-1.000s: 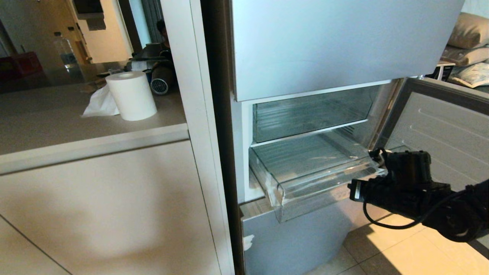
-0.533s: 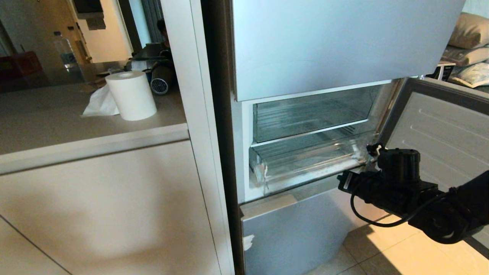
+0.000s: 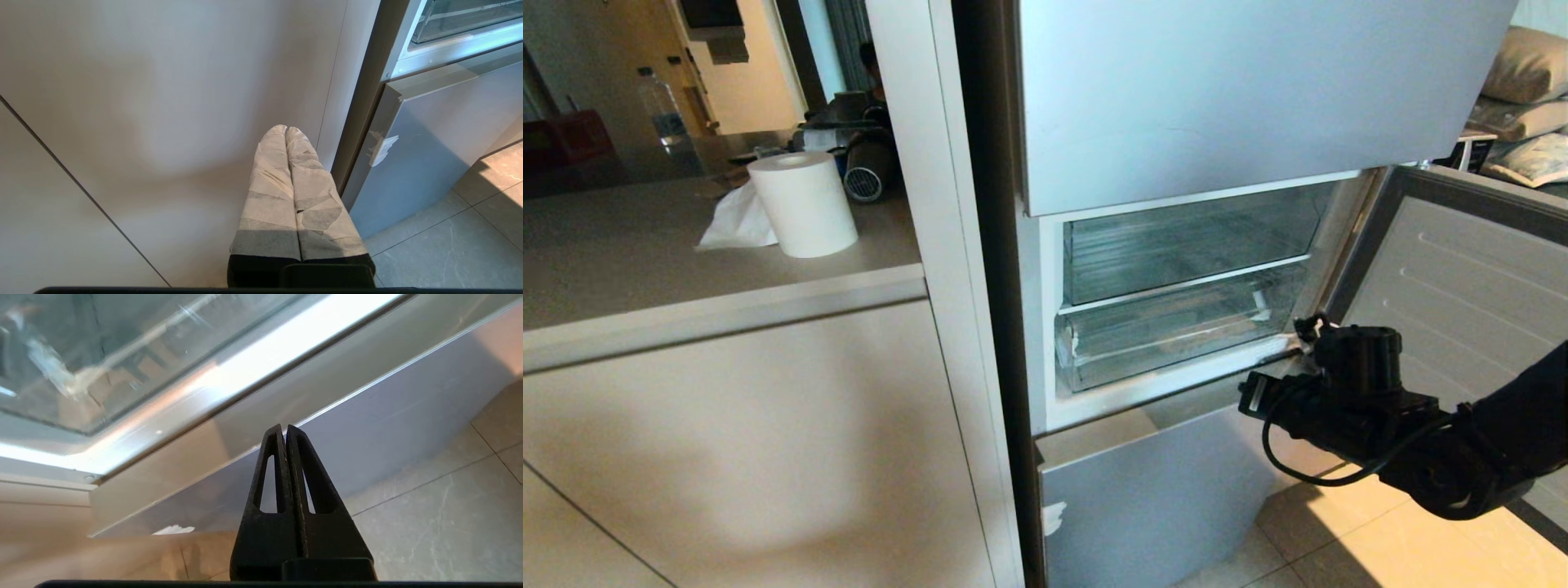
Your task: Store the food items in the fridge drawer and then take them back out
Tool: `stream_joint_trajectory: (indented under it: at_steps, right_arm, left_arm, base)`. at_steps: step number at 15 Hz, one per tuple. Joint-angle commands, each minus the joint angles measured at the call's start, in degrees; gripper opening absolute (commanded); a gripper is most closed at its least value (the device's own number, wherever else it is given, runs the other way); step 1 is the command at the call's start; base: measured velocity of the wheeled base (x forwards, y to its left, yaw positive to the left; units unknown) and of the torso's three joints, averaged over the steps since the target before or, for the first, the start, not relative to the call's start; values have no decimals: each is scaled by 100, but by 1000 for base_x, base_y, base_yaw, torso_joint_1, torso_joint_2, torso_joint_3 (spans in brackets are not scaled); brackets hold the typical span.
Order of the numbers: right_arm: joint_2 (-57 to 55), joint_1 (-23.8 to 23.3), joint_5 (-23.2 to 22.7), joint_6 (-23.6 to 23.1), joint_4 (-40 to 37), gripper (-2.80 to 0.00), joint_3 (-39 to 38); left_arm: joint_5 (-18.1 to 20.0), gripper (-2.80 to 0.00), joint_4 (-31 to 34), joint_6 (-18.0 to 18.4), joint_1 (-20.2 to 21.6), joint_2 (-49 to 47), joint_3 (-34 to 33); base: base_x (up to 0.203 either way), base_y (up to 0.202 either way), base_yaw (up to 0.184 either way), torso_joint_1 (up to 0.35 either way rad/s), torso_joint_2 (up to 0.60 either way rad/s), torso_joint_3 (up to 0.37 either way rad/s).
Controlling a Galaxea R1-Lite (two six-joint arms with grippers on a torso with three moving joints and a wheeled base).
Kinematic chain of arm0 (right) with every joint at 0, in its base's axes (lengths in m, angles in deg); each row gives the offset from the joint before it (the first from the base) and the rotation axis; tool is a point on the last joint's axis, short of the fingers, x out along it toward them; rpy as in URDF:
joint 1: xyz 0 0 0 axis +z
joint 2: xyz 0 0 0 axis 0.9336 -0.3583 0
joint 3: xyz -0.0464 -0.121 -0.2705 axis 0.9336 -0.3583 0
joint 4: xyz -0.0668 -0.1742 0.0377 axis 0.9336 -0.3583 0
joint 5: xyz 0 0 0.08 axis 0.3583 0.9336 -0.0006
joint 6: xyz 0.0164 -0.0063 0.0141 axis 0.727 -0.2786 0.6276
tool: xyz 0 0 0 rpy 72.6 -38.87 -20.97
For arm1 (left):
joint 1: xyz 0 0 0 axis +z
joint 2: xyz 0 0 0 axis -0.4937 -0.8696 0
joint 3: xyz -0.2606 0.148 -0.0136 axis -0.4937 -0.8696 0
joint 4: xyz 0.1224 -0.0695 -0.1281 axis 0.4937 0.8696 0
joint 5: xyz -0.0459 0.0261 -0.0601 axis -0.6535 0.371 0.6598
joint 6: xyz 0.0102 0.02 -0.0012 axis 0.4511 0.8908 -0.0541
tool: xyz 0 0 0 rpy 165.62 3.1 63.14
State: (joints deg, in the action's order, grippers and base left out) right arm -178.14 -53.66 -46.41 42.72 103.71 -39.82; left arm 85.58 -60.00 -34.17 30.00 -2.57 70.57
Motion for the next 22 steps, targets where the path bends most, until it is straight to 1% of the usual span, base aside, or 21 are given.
stream_joint_trajectory:
  at_steps: [1,2,4,5,7,9,11,13,15,17,18,19,22]
  right_arm:
    - [319,30,99,-9,23,-280,-244]
    - [657,32,166,-99,20,-280,-483]
    - [1499,28,241,-440,10,-280,-1172]
    - [2055,28,257,-619,-40,-280,-1509]
    - [3588,23,302,-973,-377,-280,-2130]
    - [5224,-6,390,-1237,-1019,-280,-2645]
    - [6877,-150,426,-1479,-1839,-280,-3113]
    - [8209,-387,320,-1787,-2550,-280,-3575]
    - [9289,-652,72,-2060,-3345,-280,-3854]
    - [9808,-836,-206,-2222,-4359,-280,-4032]
    - [9809,-894,-347,-2069,-4631,-280,-4085]
    - [9795,-910,-427,-1948,-4627,-280,-4100]
    - [9792,-823,-436,-1964,-4627,-280,-4100]
  left_arm:
    - [3,-280,3,-1,2,-2,1]
    - [-6,-280,3,-1,2,-2,1]
    - [2,-280,3,-1,2,-2,1]
    - [-3,-280,3,-1,2,-2,1]
    - [-6,-280,3,-1,2,-2,1]
    - [-6,-280,3,-1,2,-2,1]
    - [3,-280,3,-1,2,-2,1]
    - [3,-280,3,-1,2,-2,1]
    - [-6,-280,6,-1,2,-2,1]
    - [-6,-280,3,-1,2,-2,1]
    - [-6,-280,3,-1,2,-2,1]
    - [-3,-280,11,-1,2,-2,1]
    - [3,-280,3,-1,2,-2,1]
  base:
    - [0,0,0,0,0,0]
    - [0,0,0,0,0,0]
    - [0,0,0,0,0,0]
    - [0,0,0,0,0,0]
    - [0,0,0,0,0,0]
    - [0,0,0,0,0,0]
    - [0,0,0,0,0,0]
    - [0,0,0,0,0,0]
    - [0,0,0,0,0,0]
    - [0,0,0,0,0,0]
    - [0,0,0,0,0,0]
    - [0,0,0,0,0,0]
    - [0,0,0,0,0,0]
